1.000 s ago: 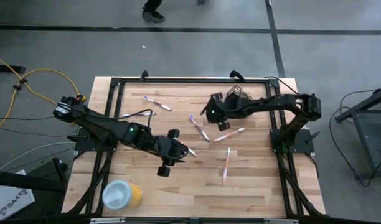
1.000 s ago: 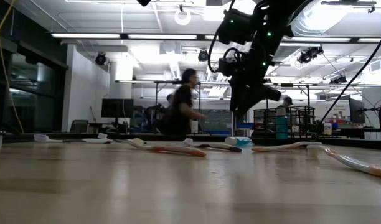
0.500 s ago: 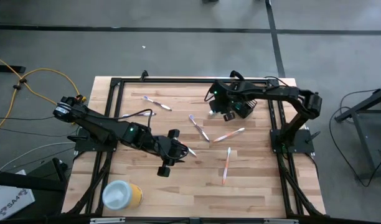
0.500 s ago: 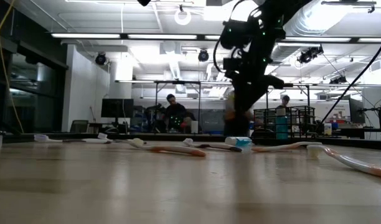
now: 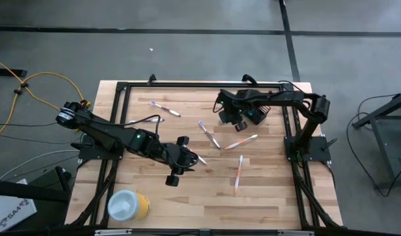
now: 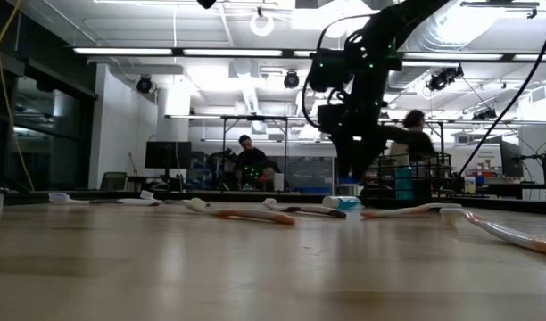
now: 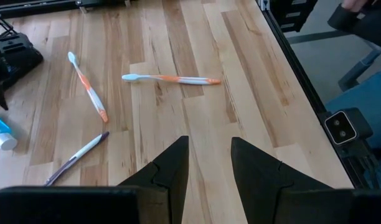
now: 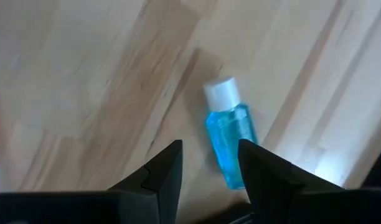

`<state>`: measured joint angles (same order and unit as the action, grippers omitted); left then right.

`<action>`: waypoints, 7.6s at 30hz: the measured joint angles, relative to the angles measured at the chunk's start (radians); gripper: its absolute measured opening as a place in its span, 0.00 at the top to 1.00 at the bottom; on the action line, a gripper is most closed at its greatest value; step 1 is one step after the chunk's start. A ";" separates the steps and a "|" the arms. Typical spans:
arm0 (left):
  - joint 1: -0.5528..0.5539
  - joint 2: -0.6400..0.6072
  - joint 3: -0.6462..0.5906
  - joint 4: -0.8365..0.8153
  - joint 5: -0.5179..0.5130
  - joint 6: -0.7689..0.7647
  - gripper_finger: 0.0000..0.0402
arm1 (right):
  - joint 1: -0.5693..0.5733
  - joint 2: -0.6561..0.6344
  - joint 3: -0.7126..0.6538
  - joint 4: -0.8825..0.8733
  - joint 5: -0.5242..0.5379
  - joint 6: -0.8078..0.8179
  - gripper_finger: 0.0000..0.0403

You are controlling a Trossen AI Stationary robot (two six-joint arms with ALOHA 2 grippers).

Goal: Pick & Place toothbrushing station
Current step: Put the blue mouthwash bottle into the middle of the black mesh organizer

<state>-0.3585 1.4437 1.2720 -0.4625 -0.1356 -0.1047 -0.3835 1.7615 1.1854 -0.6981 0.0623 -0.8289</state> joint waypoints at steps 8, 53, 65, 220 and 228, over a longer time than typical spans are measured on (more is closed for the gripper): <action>0.000 0.000 0.000 0.000 0.000 0.000 0.71 | 0.053 0.000 0.000 0.091 0.070 0.095 0.63; 0.029 0.000 0.000 -0.001 0.000 0.055 0.71 | -0.081 0.100 -0.001 0.080 -0.066 -0.061 0.63; 0.029 0.000 0.000 -0.001 0.000 0.054 0.71 | -0.081 0.113 -0.001 0.087 -0.094 -0.013 0.63; 0.203 -0.055 0.000 0.450 0.007 0.359 0.71 | 0.249 -0.477 -0.001 0.611 -0.769 0.643 0.77; 0.207 -0.054 0.000 0.452 0.009 0.366 0.71 | 0.266 -0.477 -0.001 0.695 -0.771 0.640 0.77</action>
<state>-0.1516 1.3895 1.2716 -0.0103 -0.1265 0.2612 -0.1173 1.2842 1.1847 -0.0029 -0.7090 -0.1885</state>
